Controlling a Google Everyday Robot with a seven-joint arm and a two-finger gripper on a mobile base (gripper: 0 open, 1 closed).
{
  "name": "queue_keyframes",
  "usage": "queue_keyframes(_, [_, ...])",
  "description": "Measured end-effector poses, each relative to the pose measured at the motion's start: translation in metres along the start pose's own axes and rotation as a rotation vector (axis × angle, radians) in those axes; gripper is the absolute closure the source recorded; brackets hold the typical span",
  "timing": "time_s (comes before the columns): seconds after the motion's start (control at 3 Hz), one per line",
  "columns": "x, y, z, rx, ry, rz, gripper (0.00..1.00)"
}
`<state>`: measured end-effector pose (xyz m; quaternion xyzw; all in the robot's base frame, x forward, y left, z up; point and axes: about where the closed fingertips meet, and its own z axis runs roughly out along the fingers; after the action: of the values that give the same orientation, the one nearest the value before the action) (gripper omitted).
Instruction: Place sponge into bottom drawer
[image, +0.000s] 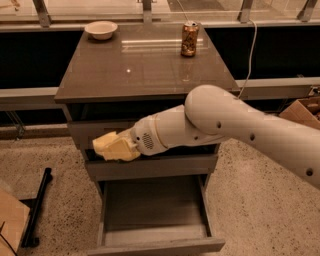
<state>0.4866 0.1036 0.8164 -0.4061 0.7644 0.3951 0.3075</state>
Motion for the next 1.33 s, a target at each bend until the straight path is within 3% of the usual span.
queue_keyframes(1.0, [0.116,-0.084,0.058,-0.094,-0.003,0.106,1.00])
queue_keyframes(1.33, [0.176,-0.124,0.070,-0.160,-0.041,0.167,1.00])
